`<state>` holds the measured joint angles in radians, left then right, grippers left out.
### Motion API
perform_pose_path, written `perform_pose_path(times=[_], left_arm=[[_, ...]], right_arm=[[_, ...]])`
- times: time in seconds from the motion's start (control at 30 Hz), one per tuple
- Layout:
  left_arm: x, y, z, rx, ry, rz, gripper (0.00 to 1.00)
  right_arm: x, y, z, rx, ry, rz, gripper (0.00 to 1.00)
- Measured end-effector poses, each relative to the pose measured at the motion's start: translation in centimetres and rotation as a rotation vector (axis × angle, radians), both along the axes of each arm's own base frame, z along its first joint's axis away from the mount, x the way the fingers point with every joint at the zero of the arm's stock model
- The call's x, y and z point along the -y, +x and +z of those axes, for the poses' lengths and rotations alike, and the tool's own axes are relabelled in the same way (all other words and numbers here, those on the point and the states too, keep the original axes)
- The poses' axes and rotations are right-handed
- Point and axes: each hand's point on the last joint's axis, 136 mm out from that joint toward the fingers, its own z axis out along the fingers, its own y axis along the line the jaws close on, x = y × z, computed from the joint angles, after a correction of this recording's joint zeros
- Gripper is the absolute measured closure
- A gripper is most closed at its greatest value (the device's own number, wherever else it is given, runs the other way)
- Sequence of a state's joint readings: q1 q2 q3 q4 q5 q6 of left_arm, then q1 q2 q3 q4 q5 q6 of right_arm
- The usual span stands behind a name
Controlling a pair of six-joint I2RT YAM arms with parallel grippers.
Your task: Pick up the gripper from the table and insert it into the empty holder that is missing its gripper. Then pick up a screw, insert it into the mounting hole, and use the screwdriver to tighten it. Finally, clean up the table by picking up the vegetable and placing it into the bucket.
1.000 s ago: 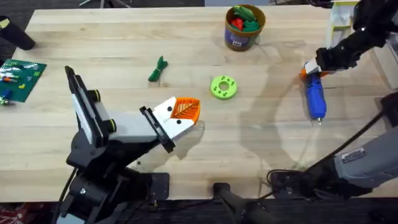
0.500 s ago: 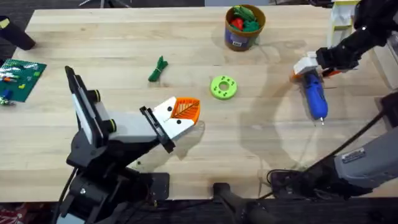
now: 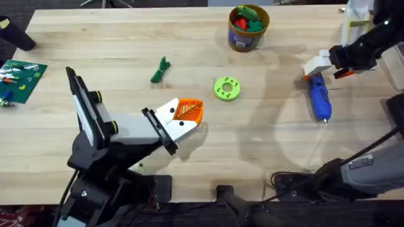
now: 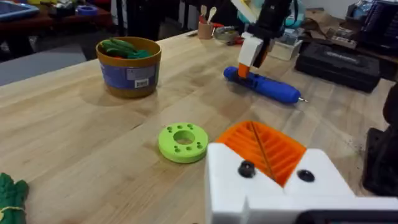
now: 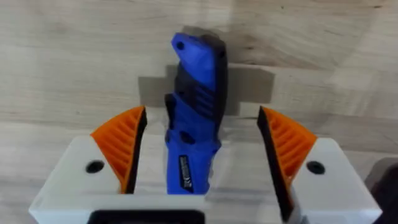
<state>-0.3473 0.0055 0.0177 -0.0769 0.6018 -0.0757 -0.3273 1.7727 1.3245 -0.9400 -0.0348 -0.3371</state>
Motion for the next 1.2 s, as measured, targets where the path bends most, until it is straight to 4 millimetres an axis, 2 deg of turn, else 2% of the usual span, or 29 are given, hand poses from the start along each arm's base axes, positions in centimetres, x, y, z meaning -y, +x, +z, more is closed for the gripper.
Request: perform_pose_path(times=[0.4, 0.9, 1.03, 1.2], left_arm=[[0.0, 0.0, 0.0, 0.0, 0.0, 0.0, 0.985], [0.0, 0.0, 0.0, 0.0, 0.0, 0.0, 0.985], [0.0, 0.0, 0.0, 0.0, 0.0, 0.0, 0.985], [0.0, 0.0, 0.0, 0.0, 0.0, 0.0, 0.984]], right_arm=[[-0.1, -0.5, -3.4, -0.066, 0.022, 0.003, 0.007], [0.0, 0.0, -3.7, -0.042, 0.013, 0.002, 0.026], [0.1, 0.0, -3.7, -0.041, 0.009, -0.001, 0.103], [0.3, 0.1, -3.8, -0.039, 0.0, 0.004, 0.327]])
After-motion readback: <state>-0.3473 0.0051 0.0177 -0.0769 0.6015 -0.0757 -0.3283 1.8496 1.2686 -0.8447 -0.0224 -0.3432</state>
